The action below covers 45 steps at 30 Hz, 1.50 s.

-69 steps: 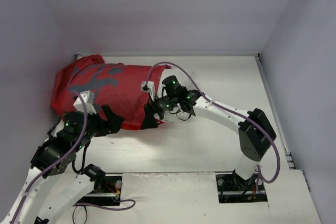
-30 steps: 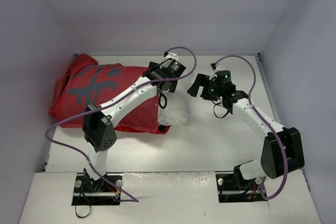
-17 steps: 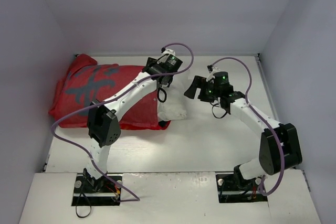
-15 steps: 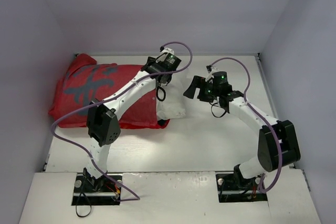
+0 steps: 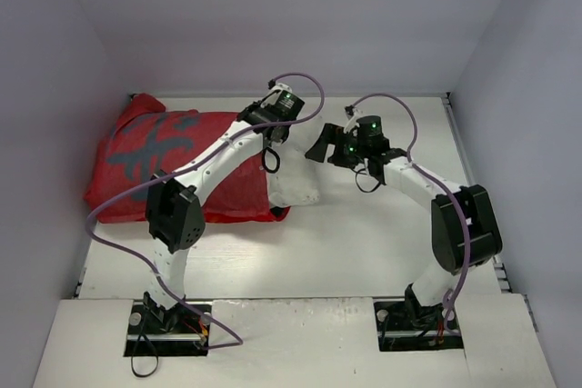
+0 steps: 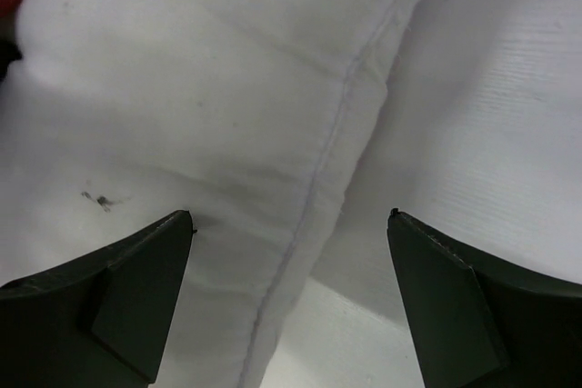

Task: Put the pillow into the pillowcase

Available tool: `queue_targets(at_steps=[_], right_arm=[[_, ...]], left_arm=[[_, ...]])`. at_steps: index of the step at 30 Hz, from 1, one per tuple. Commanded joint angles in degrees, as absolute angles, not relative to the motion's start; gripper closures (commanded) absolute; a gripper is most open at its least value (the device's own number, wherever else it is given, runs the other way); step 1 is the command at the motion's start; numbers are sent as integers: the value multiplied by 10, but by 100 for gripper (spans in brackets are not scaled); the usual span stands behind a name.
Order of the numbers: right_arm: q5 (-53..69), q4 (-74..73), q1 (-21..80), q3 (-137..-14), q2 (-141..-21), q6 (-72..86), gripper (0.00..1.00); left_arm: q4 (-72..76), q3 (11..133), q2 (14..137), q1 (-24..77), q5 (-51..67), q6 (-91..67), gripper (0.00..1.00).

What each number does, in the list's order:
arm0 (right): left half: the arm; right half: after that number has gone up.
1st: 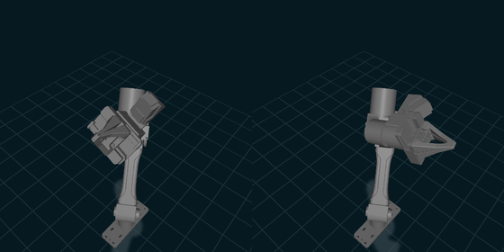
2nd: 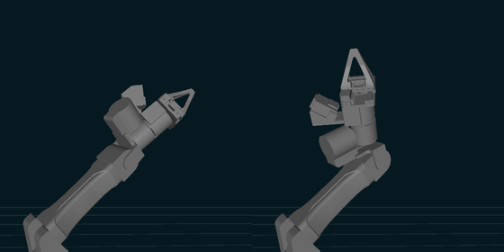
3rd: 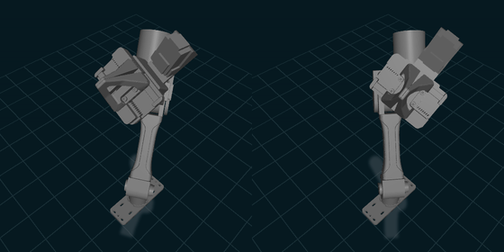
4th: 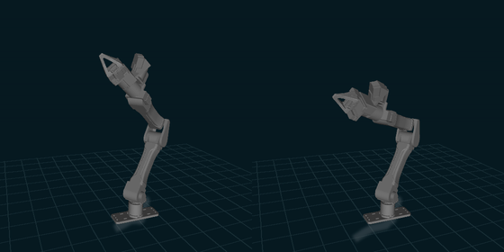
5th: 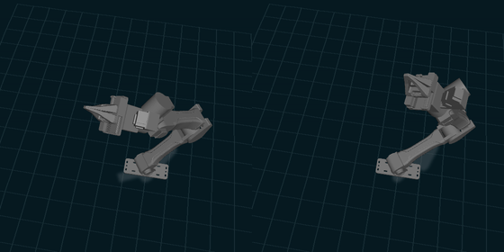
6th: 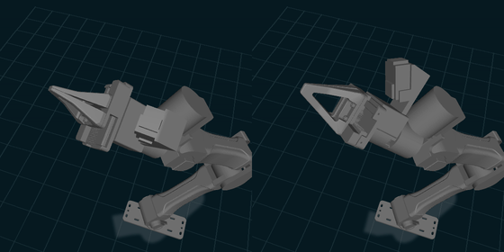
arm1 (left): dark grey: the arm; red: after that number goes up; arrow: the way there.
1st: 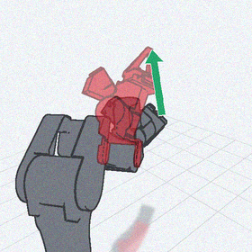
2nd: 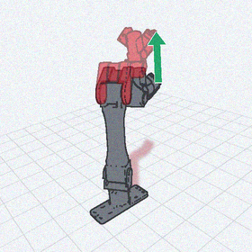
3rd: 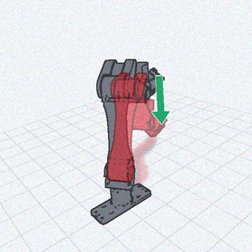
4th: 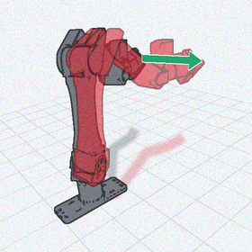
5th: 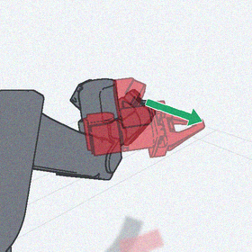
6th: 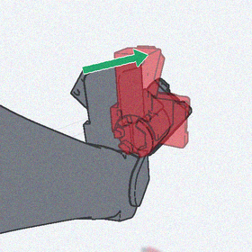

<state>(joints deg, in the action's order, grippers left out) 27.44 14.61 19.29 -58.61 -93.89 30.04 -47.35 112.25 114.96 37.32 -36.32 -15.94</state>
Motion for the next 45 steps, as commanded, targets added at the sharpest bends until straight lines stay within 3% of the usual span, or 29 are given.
queue_targets(at_steps=[1,4,6,7,8,9,10,11,16,18,24,28,30,31,33,34,37,40,41,45], right_arm=[[312,215,207,-631,-954,309,13],[332,251,212,-644,-990,322,0],[365,275,226,-661,-1026,322,1],[382,304,234,-668,-1040,317,8],[435,325,249,-675,-1055,314,30],[466,348,258,-691,-1082,314,93],[490,376,266,-702,-1092,319,100],[543,386,284,-727,-1096,328,100],[539,405,320,-776,-1046,330,100],[547,490,343,-760,-1054,387,100],[488,515,408,-669,-1105,384,100],[465,512,390,-624,-1110,370,100],[452,472,381,-617,-1093,340,93],[439,454,378,-608,-1071,325,71],[402,399,369,-596,-1047,284,53],[394,384,353,-582,-1027,273,39],[375,335,304,-550,-983,245,22],[353,288,265,-507,-937,219,10],[352,265,245,-493,-927,210,8],[354,218,213,-471,-884,178,4]], left_arm=[[-478,1114,1092,367,-369,-149,100],[-476,1106,1069,369,-289,-148,100],[-474,1107,1053,374,-235,-144,100],[-472,1110,1048,380,-202,-144,100],[-472,1116,1045,385,-140,-146,100],[-474,1139,1041,391,-106,-148,100],[-478,1162,1041,406,-54,-153,100],[-475,1186,1039,419,49,-169,100],[-484,1403,1077,520,200,-186,100],[-484,1415,1088,522,258,-217,100],[-460,1289,1033,529,244,-241,100],[-461,1196,978,532,181,-236,100],[-461,1115,936,518,120,-243,100],[-460,1067,908,512,97,-253,100],[-460,1029,883,486,49,-268,100],[-461,1017,862,478,39,-281,92],[-461,995,832,459,-22,-282,61],[-461,995,823,451,-49,-274,49],[-461,995,823,448,-45,-274,42],[-461,994,830,446,-20,-282,32]])
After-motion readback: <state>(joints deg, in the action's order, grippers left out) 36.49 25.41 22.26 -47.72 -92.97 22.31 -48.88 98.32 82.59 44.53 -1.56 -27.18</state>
